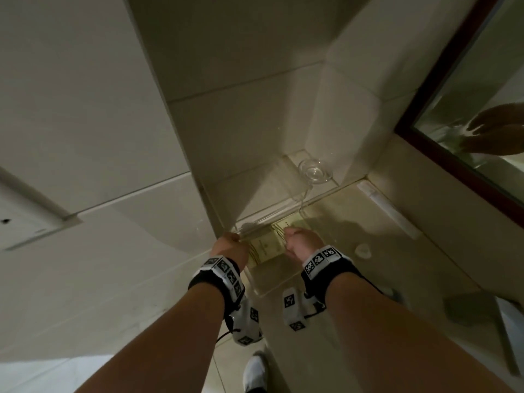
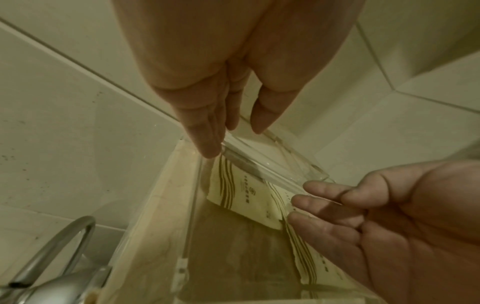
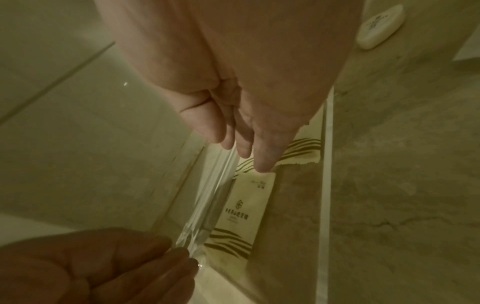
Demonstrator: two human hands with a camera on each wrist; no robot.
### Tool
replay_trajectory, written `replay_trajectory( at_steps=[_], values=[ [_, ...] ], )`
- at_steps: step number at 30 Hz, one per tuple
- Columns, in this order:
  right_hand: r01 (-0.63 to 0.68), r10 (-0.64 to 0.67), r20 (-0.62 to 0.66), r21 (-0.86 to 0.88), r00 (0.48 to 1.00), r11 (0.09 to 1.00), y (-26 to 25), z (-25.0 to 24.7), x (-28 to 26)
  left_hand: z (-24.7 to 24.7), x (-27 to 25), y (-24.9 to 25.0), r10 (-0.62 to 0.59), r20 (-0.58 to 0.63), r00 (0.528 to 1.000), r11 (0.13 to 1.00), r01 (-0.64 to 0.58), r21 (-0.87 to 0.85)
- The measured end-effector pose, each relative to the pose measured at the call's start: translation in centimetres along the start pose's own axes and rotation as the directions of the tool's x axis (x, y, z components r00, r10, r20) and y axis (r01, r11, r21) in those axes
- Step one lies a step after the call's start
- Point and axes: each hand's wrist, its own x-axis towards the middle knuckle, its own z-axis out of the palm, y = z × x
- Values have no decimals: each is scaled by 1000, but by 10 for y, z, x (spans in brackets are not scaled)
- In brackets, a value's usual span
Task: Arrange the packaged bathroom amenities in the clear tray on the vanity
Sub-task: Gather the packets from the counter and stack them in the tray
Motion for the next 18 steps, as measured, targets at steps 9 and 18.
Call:
replay_trajectory(
  at_steps=[9, 18],
  values=[
    [-48, 61, 95, -134, 994, 990, 6, 10, 17, 33, 19, -1, 76, 213, 974, 997, -67, -49],
    [-61, 58, 119, 22, 991, 998, -1, 23, 15, 27, 29, -8, 124, 186, 975, 965, -162, 207]
  ],
)
